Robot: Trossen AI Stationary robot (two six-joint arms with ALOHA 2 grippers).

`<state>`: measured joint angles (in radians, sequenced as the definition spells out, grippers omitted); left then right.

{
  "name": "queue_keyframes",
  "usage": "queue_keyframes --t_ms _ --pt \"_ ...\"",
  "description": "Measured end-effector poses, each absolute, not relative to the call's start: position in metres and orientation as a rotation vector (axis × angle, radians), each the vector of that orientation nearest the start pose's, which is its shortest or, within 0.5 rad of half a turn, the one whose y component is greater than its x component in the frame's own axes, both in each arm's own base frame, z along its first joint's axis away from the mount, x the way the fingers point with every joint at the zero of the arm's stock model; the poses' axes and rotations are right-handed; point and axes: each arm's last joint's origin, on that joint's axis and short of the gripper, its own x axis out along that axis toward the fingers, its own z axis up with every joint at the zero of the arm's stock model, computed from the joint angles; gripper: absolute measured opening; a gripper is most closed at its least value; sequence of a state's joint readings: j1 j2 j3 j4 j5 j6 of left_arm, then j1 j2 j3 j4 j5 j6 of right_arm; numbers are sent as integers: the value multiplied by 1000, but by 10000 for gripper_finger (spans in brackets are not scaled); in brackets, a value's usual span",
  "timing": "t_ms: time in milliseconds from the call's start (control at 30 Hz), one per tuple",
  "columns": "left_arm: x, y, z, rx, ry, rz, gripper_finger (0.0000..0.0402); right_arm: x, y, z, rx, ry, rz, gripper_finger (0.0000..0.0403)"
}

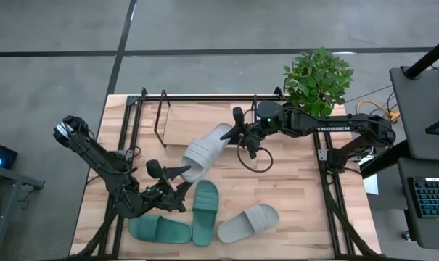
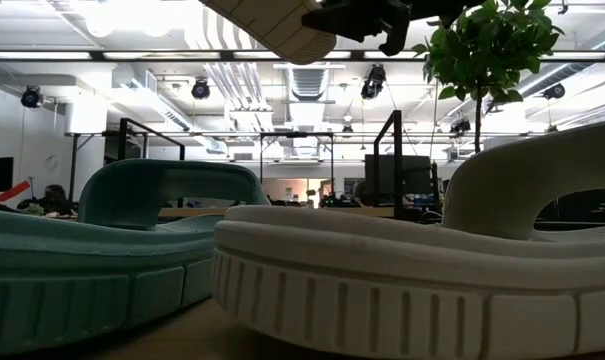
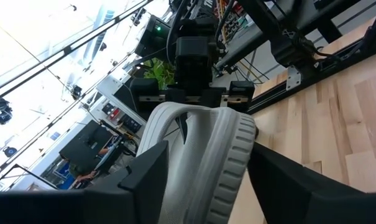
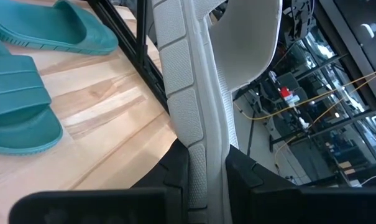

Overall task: Pick and place slides into the shelf
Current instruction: Put the right grey slide on the shelf

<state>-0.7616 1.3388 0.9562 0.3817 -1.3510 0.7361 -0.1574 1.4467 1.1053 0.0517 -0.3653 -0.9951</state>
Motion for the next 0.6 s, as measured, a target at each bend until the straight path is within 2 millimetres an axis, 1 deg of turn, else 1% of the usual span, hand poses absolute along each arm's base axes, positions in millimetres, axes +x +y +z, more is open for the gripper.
queue_keyframes --t_ms 467,533,600 --pt "224 -175 324 715 215 554 37 327 -41 313 -911 151 325 45" --pt "224 -175 324 694 209 556 20 327 -41 313 -910 151 325 45" --pt "224 -175 324 685 206 557 16 327 -41 313 -910 151 325 45"
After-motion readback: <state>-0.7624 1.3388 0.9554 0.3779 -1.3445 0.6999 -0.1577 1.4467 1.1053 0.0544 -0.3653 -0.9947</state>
